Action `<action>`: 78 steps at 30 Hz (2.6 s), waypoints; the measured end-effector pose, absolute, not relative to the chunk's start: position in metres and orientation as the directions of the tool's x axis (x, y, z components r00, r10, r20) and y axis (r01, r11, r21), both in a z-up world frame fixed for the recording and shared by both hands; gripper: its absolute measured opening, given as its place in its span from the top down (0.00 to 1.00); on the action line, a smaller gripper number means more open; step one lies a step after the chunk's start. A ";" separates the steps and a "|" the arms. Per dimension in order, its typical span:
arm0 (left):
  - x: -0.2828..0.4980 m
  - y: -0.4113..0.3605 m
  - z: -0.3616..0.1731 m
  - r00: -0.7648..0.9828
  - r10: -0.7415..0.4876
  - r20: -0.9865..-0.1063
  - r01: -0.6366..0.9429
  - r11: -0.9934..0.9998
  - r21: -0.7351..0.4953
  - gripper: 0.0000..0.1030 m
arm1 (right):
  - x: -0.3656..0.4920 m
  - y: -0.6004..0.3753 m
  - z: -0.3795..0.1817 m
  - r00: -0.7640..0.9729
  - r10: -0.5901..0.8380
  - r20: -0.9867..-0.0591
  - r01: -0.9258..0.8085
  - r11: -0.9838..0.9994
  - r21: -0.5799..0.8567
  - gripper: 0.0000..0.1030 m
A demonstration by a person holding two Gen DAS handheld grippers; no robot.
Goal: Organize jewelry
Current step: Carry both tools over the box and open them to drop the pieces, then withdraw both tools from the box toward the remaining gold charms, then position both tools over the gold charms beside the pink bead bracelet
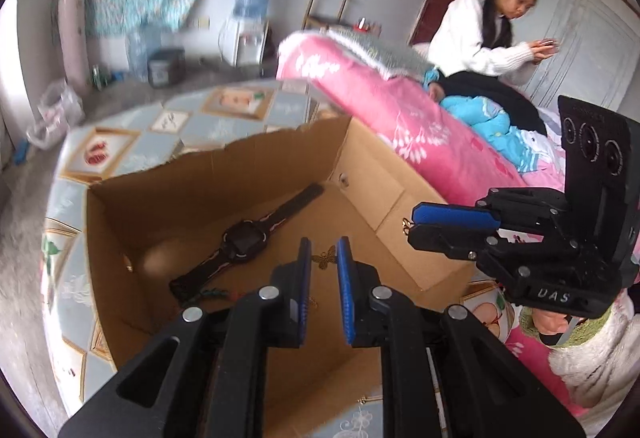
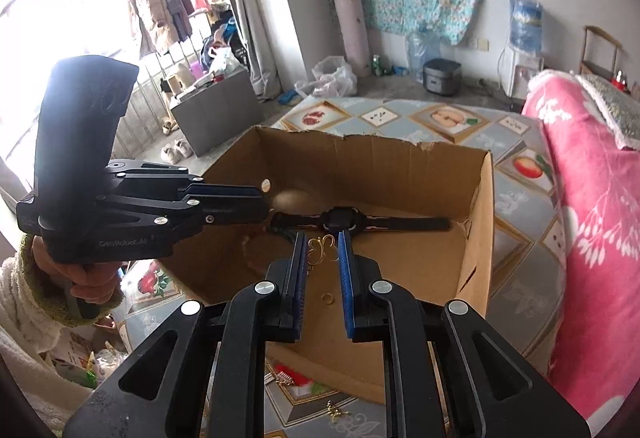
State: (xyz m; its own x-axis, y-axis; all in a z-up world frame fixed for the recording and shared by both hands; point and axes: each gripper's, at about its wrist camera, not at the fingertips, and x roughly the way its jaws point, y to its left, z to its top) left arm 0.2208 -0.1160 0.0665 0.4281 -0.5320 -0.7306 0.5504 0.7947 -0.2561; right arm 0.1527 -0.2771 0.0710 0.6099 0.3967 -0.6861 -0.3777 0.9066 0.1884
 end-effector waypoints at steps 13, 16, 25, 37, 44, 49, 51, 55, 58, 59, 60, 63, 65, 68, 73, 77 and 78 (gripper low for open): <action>0.293 -0.138 0.016 0.179 -0.516 -0.837 0.412 0.812 -0.413 0.78 | 0.200 -0.295 0.051 0.528 0.352 -0.773 -0.291 0.930 0.224 0.85; 0.293 -0.138 0.016 0.197 -0.510 -0.837 0.409 0.819 -0.403 0.77 | 0.199 -0.300 0.053 0.542 0.355 -0.762 -0.282 0.931 0.233 0.85; 0.282 -0.130 0.041 0.274 -0.519 -0.810 0.424 0.821 -0.383 0.77 | 0.182 -0.322 0.075 0.617 0.353 -0.704 -0.255 0.935 0.245 0.79; 0.204 -0.072 0.102 0.507 -0.524 -0.684 0.449 0.838 -0.309 0.49 | 0.117 -0.355 0.119 0.767 0.359 -0.532 -0.238 0.929 0.285 0.49; 0.140 -0.026 0.102 0.634 -0.451 -0.628 0.376 0.890 -0.259 0.32 | 0.070 -0.350 0.116 0.794 0.363 -0.488 -0.255 0.927 0.275 0.42; 0.104 -0.013 0.087 0.654 -0.427 -0.624 0.364 0.901 -0.236 0.24 | 0.046 -0.341 0.094 0.763 0.377 -0.525 -0.255 0.922 0.292 0.35; 0.091 -0.011 0.080 0.652 -0.436 -0.620 0.375 0.896 -0.236 0.20 | 0.040 -0.338 0.083 0.738 0.390 -0.550 -0.254 0.917 0.309 0.30; 0.071 -0.024 0.058 0.612 -0.446 -0.653 0.415 0.884 -0.215 0.12 | 0.029 -0.327 0.058 0.692 0.368 -0.621 -0.234 0.928 0.290 0.20; 0.062 -0.048 0.033 0.572 -0.411 -0.710 0.438 0.885 -0.159 0.09 | 0.026 -0.316 0.033 0.648 0.316 -0.693 -0.204 0.949 0.242 0.19; 0.061 -0.057 0.023 0.553 -0.406 -0.728 0.448 0.881 -0.150 0.09 | 0.027 -0.311 0.022 0.631 0.283 -0.722 -0.188 0.959 0.211 0.19; 0.061 -0.065 0.014 0.533 -0.401 -0.745 0.454 0.879 -0.148 0.09 | 0.026 -0.308 0.013 0.617 0.254 -0.745 -0.176 0.967 0.184 0.19; 0.064 -0.091 -0.012 0.482 -0.364 -0.797 0.464 0.878 -0.120 0.09 | 0.030 -0.295 -0.015 0.576 0.112 -0.810 -0.133 0.990 0.042 0.19; 0.067 -0.103 -0.024 0.475 -0.319 -0.820 0.454 0.887 -0.083 0.09 | 0.033 -0.290 -0.029 0.560 0.045 -0.827 -0.121 0.992 -0.028 0.19; 0.076 -0.115 -0.038 0.465 -0.272 -0.842 0.437 0.898 -0.049 0.09 | 0.038 -0.288 -0.045 0.539 -0.006 -0.843 -0.106 0.992 -0.075 0.19; 0.088 -0.124 -0.051 0.425 -0.236 -0.874 0.397 0.916 -0.054 0.09 | 0.046 -0.288 -0.059 0.512 -0.032 -0.858 -0.098 0.991 -0.095 0.16; 0.094 -0.124 -0.053 0.427 -0.201 -0.882 0.359 0.932 -0.038 0.09 | 0.050 -0.292 -0.064 0.502 -0.043 -0.864 -0.087 0.991 -0.100 0.15; 0.095 -0.124 -0.054 0.428 -0.193 -0.883 0.352 0.935 -0.034 0.09 | 0.050 -0.292 -0.065 0.498 -0.044 -0.866 -0.087 0.991 -0.101 0.14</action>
State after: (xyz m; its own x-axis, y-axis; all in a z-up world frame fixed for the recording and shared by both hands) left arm 0.0953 -0.1237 -0.0539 0.4275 -0.1927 -0.8832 0.3518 0.9355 -0.0338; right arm 0.0496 -0.2917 -0.0650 0.4978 -0.0445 -0.8661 -0.0874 0.9910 -0.1011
